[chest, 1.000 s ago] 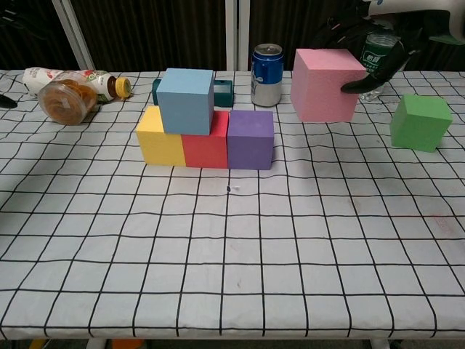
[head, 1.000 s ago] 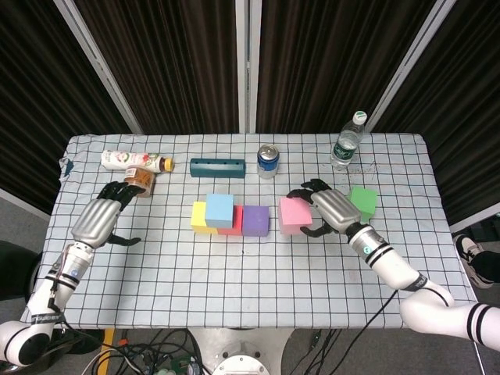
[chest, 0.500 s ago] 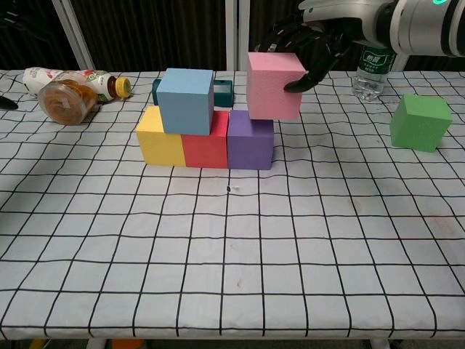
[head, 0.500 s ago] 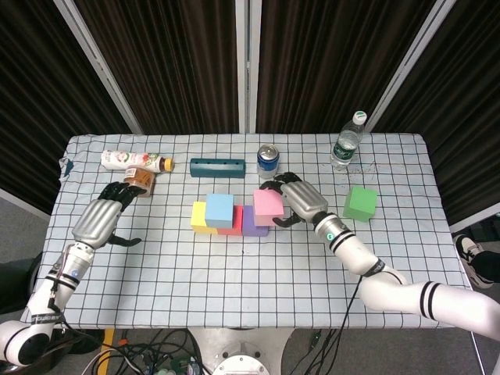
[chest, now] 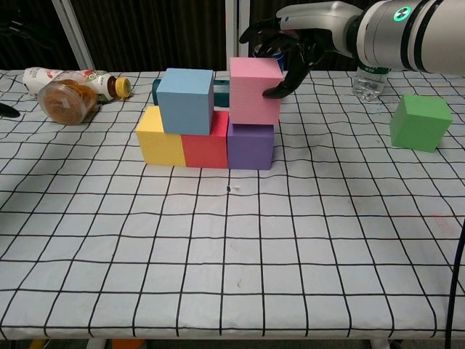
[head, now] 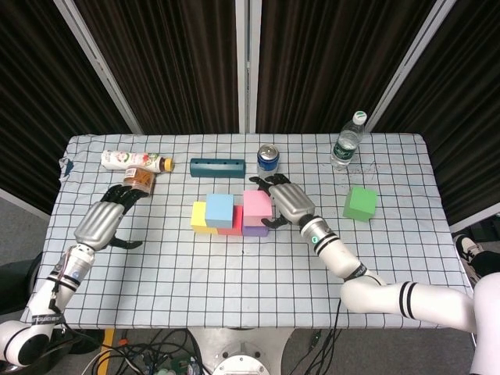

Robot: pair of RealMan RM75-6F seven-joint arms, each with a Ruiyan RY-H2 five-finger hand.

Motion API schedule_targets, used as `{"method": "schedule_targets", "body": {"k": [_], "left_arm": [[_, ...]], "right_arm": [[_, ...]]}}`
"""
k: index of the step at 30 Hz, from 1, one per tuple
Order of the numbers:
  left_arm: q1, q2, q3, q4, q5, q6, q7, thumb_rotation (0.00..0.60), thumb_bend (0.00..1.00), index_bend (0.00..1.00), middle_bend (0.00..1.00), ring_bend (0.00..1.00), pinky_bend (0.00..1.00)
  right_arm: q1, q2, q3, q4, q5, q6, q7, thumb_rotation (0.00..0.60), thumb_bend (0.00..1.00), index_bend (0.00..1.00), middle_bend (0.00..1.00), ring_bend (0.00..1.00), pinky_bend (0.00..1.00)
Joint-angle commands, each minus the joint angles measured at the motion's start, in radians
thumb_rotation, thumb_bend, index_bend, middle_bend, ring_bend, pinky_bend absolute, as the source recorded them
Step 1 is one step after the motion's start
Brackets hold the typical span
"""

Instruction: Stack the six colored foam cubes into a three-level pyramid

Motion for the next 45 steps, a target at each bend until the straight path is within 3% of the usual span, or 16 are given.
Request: {"method": "schedule_targets", "body": {"k": [1, 10, 45], "left_arm": [[0.002, -0.001, 0.000, 0.002, 0.001, -0.003, -0.005, 0.600, 0.00, 0.16, 0.14, 0.06, 0.05], [0.006, -0.004, -0.001, 0.018, 0.012, -0.013, -0.028, 0.600, 0.00, 0.16, 0.14, 0.06, 0.05], [0.019, -0.012, -0.005, 0.061, 0.045, -0.026, -0.091, 0.600, 0.00, 0.16, 0.14, 0.06, 0.05]], "right_arm": [[0.008, -0.010, -0.003, 0.005, 0.012, 0.008, -0.015, 0.600, 0.22, 0.05, 0.32, 0.09, 0.00], [0.028, -0.048, -0.004, 0.010, 0.046, 0.041, -0.059, 0.600, 0.22, 0.00, 0.32, 0.09, 0.00], [0.065, -0.095, 0.004, 0.001, 0.140, 0.084, -0.144, 0.600, 0.21, 0.00, 0.30, 0.08, 0.00]]}}
